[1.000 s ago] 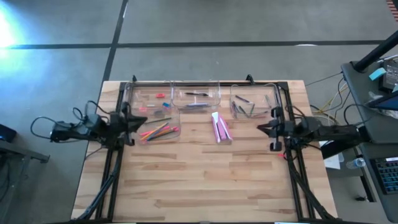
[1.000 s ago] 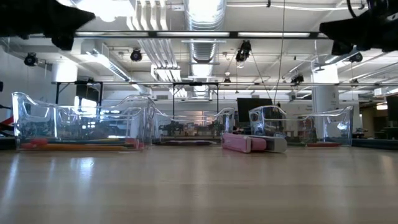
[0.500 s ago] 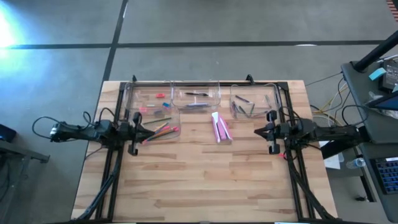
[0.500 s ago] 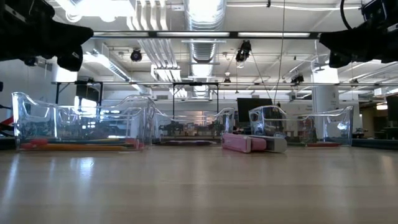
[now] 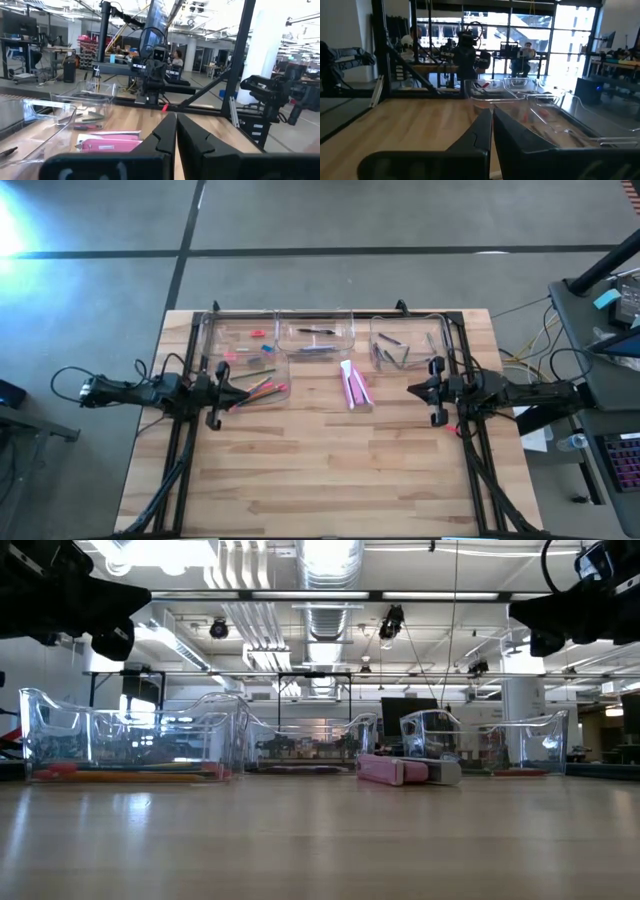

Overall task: Sort crayons/erasers/pens/pencils in bins
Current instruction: Return to Home Position

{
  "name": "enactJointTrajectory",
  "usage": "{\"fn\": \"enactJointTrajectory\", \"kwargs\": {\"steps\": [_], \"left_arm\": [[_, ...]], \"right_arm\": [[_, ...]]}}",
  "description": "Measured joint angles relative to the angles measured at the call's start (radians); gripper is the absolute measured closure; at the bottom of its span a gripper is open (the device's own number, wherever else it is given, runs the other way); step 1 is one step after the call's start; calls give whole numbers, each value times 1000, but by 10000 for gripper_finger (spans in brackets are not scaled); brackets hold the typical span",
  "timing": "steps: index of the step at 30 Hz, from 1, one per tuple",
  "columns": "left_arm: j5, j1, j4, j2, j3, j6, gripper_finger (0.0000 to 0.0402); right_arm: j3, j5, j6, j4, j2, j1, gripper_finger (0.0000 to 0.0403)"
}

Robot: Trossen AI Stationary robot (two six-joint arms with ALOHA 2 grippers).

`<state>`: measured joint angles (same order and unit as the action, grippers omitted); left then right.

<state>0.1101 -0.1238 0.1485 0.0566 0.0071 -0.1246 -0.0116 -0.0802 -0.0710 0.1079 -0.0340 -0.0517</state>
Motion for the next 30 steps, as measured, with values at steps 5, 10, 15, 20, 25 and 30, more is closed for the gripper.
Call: {"fn": "enactJointTrajectory", "kwargs": {"steps": [5,10,15,20,25,30], "left_arm": [[0,0,0,2,0,0,401],[1,0,0,1,-1,0,402],[1,0,0,1,-1,0,402],[2,0,0,2,-2,0,402],[2,0,0,2,-2,1,402],[2,0,0,2,-2,1,402]], "right_arm": [[0,0,53,1,-2,0,394],[0,0,73,1,-2,0,394],[0,0,74,1,-2,0,394],[0,0,72,1,-2,0,394],[0,0,72,1,-2,0,394],[0,0,72,1,-2,0,394]]}}
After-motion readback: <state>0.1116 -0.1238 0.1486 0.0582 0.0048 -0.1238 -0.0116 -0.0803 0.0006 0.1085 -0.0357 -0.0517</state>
